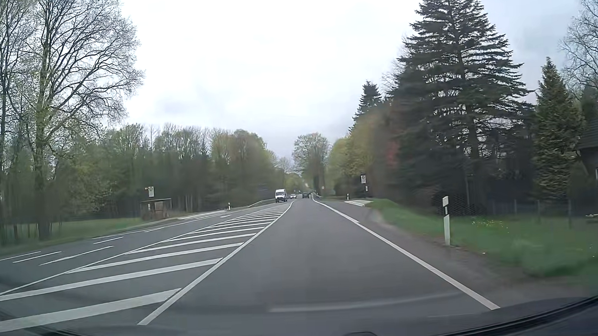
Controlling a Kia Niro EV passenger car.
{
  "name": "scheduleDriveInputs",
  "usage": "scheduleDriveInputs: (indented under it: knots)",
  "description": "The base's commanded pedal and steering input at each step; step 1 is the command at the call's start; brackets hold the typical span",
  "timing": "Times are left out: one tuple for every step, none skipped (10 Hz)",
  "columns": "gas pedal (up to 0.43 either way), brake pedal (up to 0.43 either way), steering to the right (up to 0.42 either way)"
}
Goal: Follow the waypoints while adhering to traffic rules and regulations
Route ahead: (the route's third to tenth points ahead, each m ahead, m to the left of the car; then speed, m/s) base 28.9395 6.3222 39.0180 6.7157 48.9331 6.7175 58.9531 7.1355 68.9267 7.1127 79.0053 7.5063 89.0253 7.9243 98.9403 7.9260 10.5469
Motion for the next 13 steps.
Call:
scheduleDriveInputs:
  knots:
    - [0.39, 0.0, -0.029]
    - [0.39, 0.006, -0.016]
    - [0.39, 0.0, -0.01]
    - [0.378, 0.006, -0.01]
    - [0.378, 0.0, -0.01]
    - [0.378, 0.006, -0.01]
    - [0.378, 0.0, -0.01]
    - [0.378, 0.0, -0.01]
    - [0.378, 0.0, -0.01]
    - [0.378, 0.0, -0.011]
    - [0.378, 0.0, -0.01]
    - [0.37, 0.0, -0.01]
    - [0.358, 0.0, -0.01]
